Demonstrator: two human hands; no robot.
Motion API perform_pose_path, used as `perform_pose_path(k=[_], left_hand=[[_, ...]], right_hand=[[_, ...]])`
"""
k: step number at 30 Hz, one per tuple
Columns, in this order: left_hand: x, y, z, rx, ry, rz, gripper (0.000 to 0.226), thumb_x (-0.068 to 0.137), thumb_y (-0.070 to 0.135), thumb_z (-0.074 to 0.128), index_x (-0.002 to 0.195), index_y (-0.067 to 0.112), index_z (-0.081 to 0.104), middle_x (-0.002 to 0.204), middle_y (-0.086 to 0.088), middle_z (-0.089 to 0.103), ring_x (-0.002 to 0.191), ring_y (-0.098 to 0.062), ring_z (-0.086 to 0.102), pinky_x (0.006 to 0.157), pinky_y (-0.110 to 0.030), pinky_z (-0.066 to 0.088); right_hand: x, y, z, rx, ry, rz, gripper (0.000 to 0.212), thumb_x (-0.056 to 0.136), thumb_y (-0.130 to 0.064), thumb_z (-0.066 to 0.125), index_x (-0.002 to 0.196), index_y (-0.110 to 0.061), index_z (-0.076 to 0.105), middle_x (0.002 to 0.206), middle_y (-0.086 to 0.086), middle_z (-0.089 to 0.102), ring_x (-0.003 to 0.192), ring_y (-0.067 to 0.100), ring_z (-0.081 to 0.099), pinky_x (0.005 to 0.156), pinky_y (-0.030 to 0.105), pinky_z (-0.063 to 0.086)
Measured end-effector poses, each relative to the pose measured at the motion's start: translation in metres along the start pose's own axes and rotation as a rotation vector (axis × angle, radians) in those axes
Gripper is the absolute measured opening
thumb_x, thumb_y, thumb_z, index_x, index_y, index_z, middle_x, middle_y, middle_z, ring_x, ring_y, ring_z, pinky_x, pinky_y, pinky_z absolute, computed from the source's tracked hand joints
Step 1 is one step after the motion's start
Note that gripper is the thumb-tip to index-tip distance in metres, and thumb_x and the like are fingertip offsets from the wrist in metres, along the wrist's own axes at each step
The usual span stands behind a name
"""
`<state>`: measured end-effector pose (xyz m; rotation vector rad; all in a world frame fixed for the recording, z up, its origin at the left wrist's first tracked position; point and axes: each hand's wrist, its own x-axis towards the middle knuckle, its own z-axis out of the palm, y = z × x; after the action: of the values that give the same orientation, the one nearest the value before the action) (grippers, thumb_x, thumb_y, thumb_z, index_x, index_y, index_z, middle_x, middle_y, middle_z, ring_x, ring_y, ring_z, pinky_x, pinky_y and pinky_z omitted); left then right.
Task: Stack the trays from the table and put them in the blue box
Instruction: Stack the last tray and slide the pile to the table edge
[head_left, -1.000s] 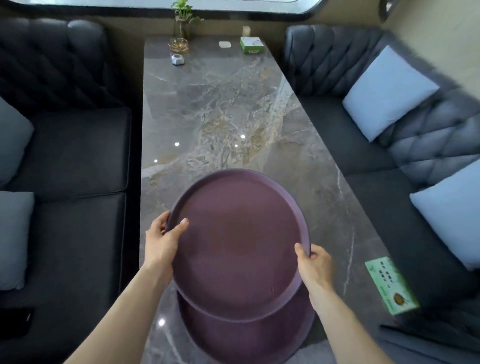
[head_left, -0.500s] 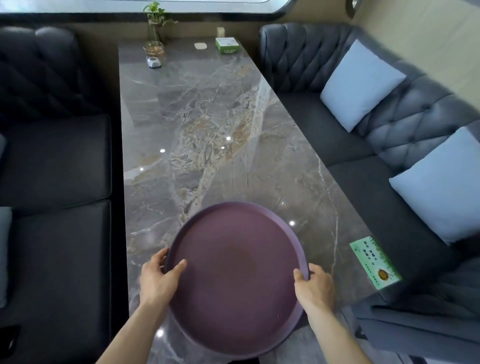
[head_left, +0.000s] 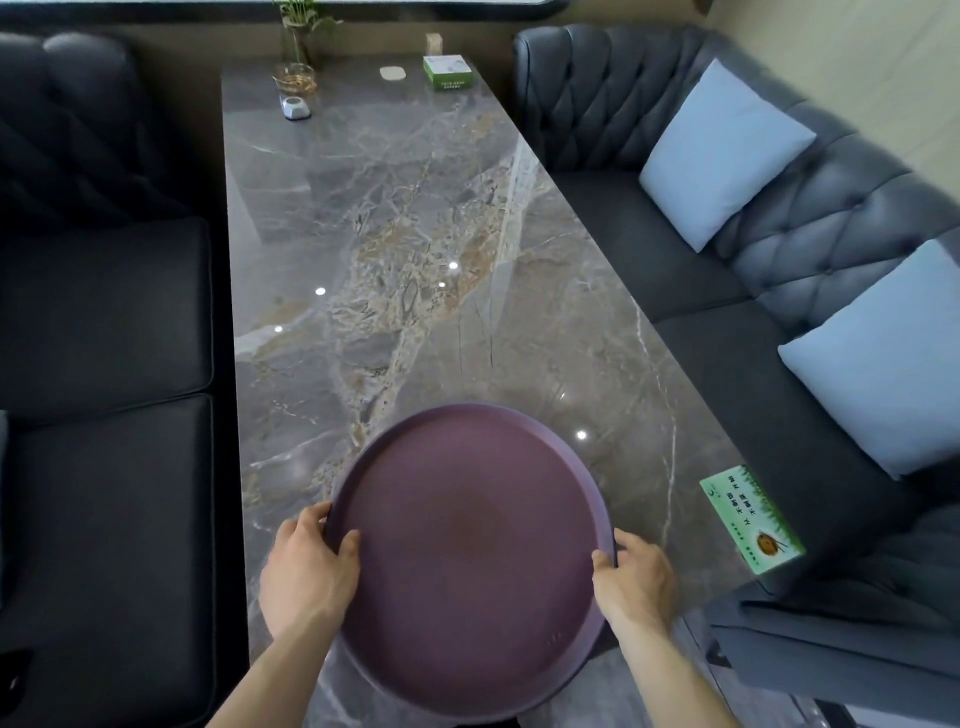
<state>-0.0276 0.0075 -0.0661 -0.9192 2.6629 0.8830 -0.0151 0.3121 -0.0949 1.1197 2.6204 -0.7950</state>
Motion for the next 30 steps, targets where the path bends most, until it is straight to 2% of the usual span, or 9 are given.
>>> perform_pose_path(k=[2, 5, 9, 14, 21, 25, 30], left_hand=[[0.003, -0.001, 0.0, 0.019, 0.023, 0.004, 0.044, 0.085, 0.036, 0.067, 0.127, 0.026, 0.06, 0.118, -0.001, 0.065, 0.106, -0.028, 0.064, 0.086, -0.044, 0.051], [0.008, -0.003, 0.001, 0.031, 0.046, 0.008, 0.04, 0.082, 0.033, 0.071, 0.121, 0.028, 0.064, 0.11, 0.001, 0.07, 0.103, -0.027, 0.065, 0.084, -0.043, 0.051], [0.011, -0.002, 0.002, 0.033, 0.08, 0.0, 0.03, 0.083, 0.023, 0.072, 0.112, 0.026, 0.066, 0.105, 0.002, 0.074, 0.1, -0.029, 0.066, 0.074, -0.036, 0.042], [0.015, -0.001, 0.001, 0.047, 0.101, -0.014, 0.025, 0.084, 0.016, 0.07, 0.106, 0.025, 0.067, 0.098, 0.003, 0.077, 0.094, -0.031, 0.067, 0.07, -0.034, 0.038], [0.018, -0.001, 0.002, 0.115, 0.111, 0.057, 0.022, 0.081, 0.016, 0.072, 0.1, 0.024, 0.065, 0.098, 0.003, 0.074, 0.087, -0.032, 0.066, 0.066, -0.034, 0.038], [0.018, -0.002, 0.002, 0.178, 0.099, 0.099, 0.023, 0.082, 0.019, 0.073, 0.103, 0.02, 0.063, 0.104, -0.002, 0.066, 0.085, -0.035, 0.064, 0.064, -0.036, 0.037], [0.021, -0.004, 0.004, 0.173, 0.037, 0.074, 0.028, 0.084, 0.021, 0.069, 0.108, 0.023, 0.055, 0.111, -0.005, 0.064, 0.092, -0.037, 0.063, 0.068, -0.039, 0.04]], right_hand=[[0.004, 0.004, 0.002, -0.003, 0.003, 0.014, 0.04, 0.086, -0.021, 0.07, 0.125, -0.027, 0.067, 0.1, -0.002, 0.074, 0.092, 0.024, 0.068, 0.084, 0.042, 0.058], [0.005, 0.003, -0.001, 0.02, 0.013, 0.02, 0.035, 0.083, -0.01, 0.072, 0.115, -0.025, 0.072, 0.086, -0.002, 0.076, 0.087, 0.026, 0.069, 0.084, 0.042, 0.057], [0.009, 0.004, -0.003, 0.036, 0.013, 0.035, 0.04, 0.082, -0.006, 0.075, 0.12, -0.018, 0.071, 0.1, 0.005, 0.077, 0.096, 0.029, 0.07, 0.092, 0.041, 0.055], [0.01, 0.003, -0.002, 0.036, 0.023, 0.021, 0.04, 0.081, -0.004, 0.076, 0.119, -0.016, 0.072, 0.102, 0.007, 0.076, 0.096, 0.031, 0.069, 0.091, 0.043, 0.056], [0.008, -0.001, -0.001, 0.033, 0.039, 0.013, 0.037, 0.079, -0.003, 0.076, 0.114, -0.015, 0.073, 0.096, 0.008, 0.074, 0.092, 0.032, 0.069, 0.089, 0.047, 0.056], [0.007, -0.001, -0.001, 0.025, 0.027, 0.016, 0.034, 0.08, -0.002, 0.075, 0.11, -0.015, 0.074, 0.092, 0.008, 0.071, 0.088, 0.032, 0.069, 0.085, 0.05, 0.058], [0.003, 0.0, -0.002, 0.02, 0.017, 0.018, 0.033, 0.083, -0.006, 0.072, 0.111, -0.023, 0.071, 0.086, 0.002, 0.072, 0.085, 0.029, 0.068, 0.083, 0.047, 0.058]])
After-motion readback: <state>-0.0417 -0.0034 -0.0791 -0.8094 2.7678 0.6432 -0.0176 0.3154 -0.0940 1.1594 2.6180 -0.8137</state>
